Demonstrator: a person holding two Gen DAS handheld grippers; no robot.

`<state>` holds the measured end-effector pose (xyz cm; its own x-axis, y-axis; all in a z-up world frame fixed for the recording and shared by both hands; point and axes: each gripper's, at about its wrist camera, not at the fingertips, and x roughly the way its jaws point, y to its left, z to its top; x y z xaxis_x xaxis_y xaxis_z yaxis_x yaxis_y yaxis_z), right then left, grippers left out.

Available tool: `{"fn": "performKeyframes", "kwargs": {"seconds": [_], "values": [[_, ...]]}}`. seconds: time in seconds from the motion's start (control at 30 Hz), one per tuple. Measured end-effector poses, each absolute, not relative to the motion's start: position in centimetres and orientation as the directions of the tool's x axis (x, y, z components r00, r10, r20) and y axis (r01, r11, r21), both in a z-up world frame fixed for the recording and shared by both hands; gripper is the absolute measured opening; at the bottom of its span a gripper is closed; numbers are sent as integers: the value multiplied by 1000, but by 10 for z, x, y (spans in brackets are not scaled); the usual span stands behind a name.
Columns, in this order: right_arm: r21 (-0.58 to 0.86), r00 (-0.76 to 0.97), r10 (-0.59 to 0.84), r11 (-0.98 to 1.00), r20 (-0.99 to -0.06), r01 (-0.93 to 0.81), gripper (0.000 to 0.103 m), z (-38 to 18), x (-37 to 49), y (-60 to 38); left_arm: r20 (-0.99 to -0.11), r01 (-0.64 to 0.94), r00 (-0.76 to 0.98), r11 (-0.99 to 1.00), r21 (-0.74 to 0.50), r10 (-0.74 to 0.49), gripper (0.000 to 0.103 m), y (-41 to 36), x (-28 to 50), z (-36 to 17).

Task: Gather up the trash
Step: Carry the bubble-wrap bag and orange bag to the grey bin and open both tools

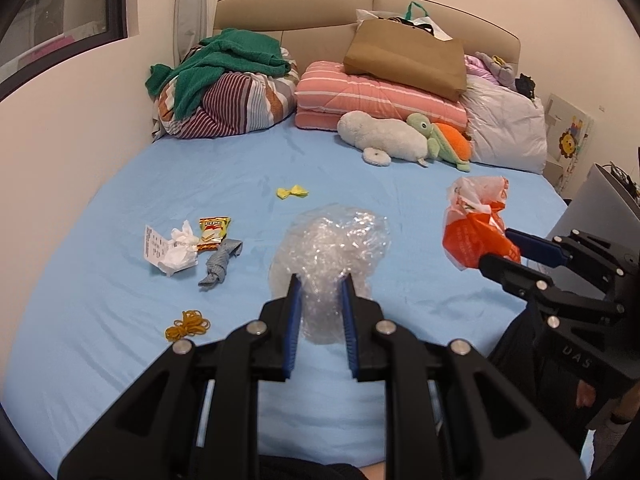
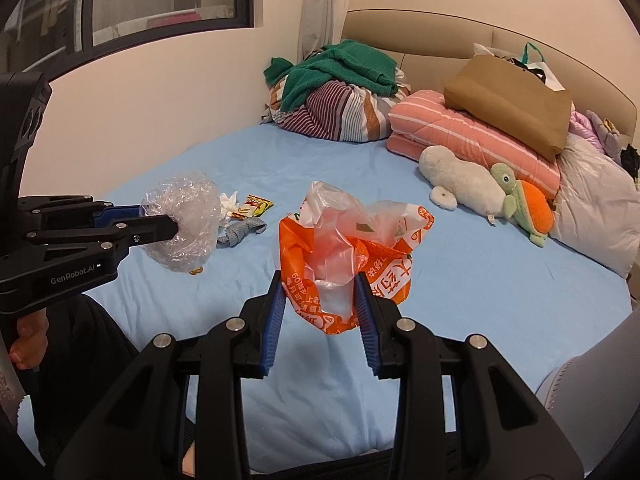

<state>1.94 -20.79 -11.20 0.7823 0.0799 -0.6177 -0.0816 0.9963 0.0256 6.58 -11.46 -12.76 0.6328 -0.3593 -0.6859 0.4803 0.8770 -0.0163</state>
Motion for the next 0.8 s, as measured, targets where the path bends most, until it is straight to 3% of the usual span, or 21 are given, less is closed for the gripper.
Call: {"fn": "performKeyframes", "kwargs": {"seconds": [0.8], "values": [[29,805,-197,966,-559,256,33,-42,-119,-343,-626,769,518,638,42,-582,20,-255,-7,-59]]}}
